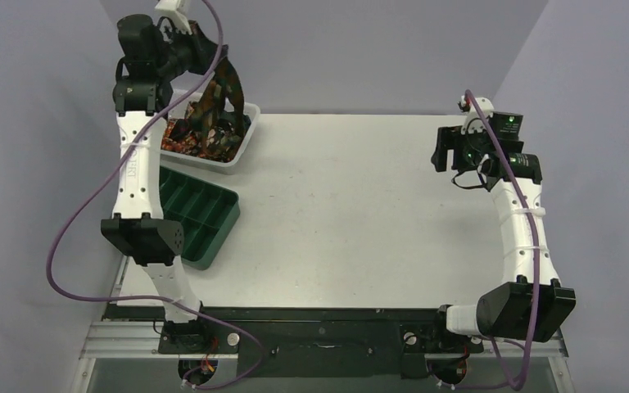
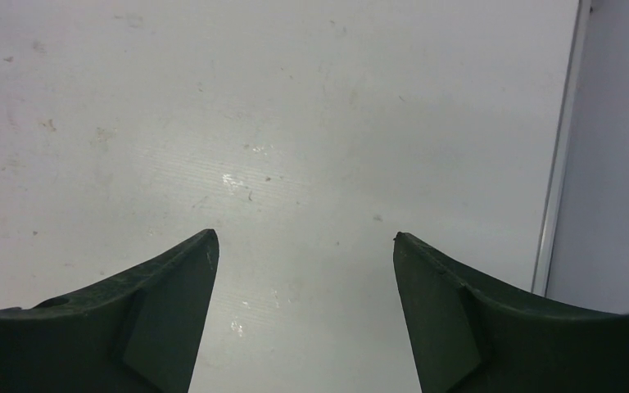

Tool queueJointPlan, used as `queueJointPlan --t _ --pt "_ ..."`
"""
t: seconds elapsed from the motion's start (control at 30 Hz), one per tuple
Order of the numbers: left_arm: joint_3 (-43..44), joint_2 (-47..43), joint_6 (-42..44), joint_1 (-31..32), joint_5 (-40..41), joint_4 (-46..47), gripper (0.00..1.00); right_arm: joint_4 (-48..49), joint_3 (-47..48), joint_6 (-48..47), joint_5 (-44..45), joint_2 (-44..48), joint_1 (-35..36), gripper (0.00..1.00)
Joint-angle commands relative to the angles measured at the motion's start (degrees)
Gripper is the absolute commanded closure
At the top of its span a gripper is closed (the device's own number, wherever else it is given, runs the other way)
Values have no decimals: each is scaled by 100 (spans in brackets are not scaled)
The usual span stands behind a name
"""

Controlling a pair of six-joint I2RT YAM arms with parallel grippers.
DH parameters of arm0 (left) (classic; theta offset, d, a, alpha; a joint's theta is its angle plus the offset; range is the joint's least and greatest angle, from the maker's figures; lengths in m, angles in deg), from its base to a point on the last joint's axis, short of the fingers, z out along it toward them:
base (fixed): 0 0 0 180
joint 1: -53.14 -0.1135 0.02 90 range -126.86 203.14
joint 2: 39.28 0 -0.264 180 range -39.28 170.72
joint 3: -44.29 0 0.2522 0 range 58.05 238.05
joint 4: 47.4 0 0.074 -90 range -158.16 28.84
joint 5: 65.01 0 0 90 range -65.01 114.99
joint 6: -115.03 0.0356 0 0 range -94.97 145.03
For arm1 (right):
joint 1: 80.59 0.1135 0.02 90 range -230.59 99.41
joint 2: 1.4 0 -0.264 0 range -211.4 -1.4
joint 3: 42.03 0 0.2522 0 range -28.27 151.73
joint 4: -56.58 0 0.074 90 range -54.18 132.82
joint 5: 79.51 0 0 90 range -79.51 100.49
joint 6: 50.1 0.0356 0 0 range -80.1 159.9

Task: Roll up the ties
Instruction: Pick up the tie from the bin, then place the tie at the center of the board.

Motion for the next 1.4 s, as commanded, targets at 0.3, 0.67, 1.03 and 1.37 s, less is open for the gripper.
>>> queueJointPlan --t 0.3,0.67,1.03,1.37 --pt "1257 -803 -700 3034 36 1930 100 1733 17 674 -156 477 893 27" --pt "-1484 -1507 -245 3231 -265 1437 100 1193 -245 756 155 847 384 27" --pt "-5590 -2739 2879 1535 -490 101 3 -856 -505 -1125 -58 973 203 27" --pt "-6587 -3499 1551 1095 -941 2 3 -565 -1150 -2756 -143 852 2709 32"
